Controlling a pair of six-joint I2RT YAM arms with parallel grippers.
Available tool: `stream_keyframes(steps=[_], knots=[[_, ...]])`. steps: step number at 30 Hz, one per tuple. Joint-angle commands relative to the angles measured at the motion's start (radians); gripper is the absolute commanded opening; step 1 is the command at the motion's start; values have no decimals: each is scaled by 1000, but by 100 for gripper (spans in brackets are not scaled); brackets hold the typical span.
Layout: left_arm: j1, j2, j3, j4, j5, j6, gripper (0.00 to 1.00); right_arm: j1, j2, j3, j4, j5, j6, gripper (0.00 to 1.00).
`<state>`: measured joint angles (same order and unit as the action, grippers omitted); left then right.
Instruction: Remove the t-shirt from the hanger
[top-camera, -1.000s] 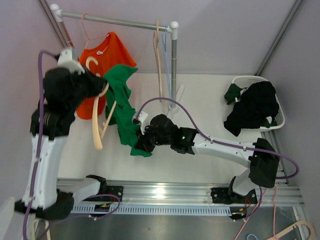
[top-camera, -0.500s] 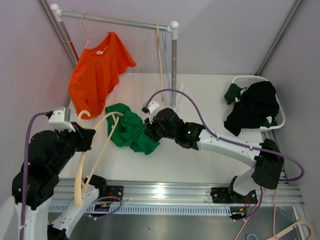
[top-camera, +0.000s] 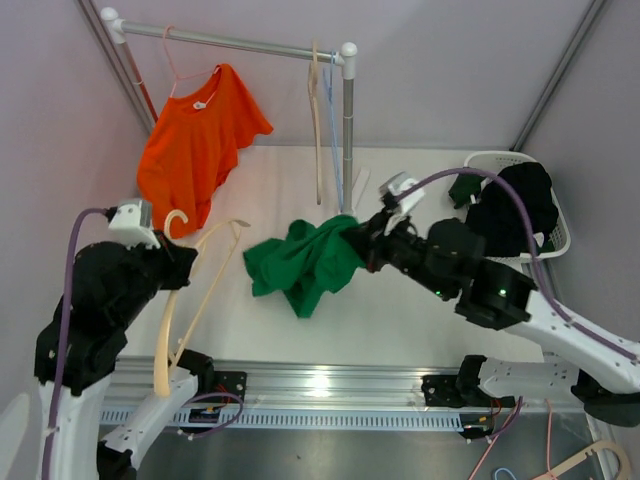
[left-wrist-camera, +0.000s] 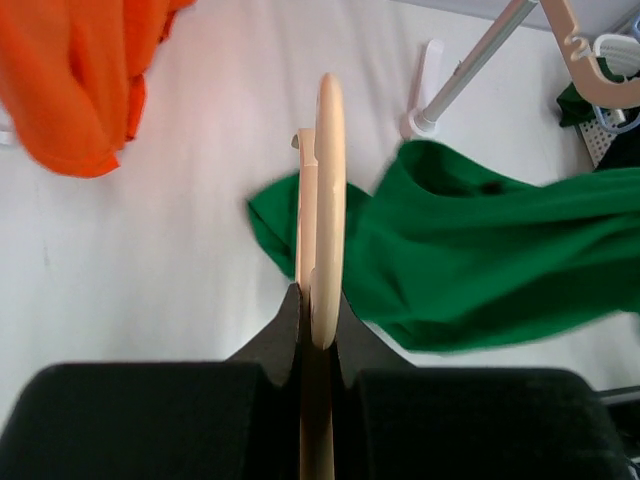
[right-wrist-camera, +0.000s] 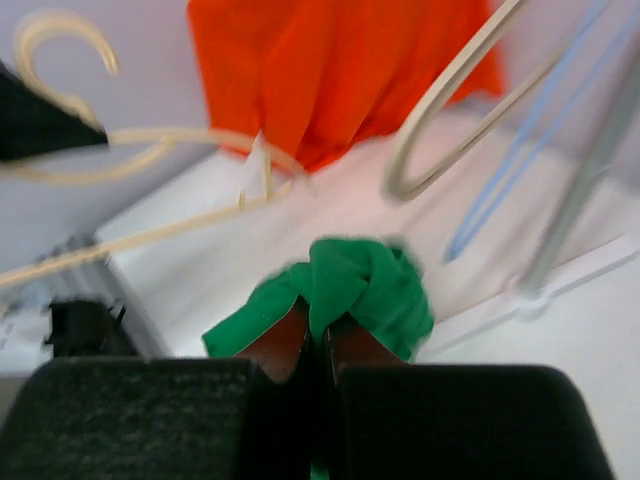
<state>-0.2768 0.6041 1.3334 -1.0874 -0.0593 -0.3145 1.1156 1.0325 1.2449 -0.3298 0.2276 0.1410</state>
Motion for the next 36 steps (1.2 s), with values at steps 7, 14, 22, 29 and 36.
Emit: stream_keyframes(steps=[7, 14, 22, 29, 36], knots=[[-1, 285, 125, 251, 84, -77, 1, -265, 72, 332, 163, 161, -324, 0], [-1, 497, 326, 261, 64, -72, 1, -739, 343, 727, 75, -250, -146, 0], [1, 776, 671, 219, 27, -67, 1, -1138, 674, 1247, 46, -421, 49, 0], [2, 911, 745, 267, -25, -101, 1, -1475, 722, 1178, 443, -295, 374, 0], [4, 1031, 836, 271, -22, -126, 1, -1679, 803, 1323, 400, -407, 620, 0]])
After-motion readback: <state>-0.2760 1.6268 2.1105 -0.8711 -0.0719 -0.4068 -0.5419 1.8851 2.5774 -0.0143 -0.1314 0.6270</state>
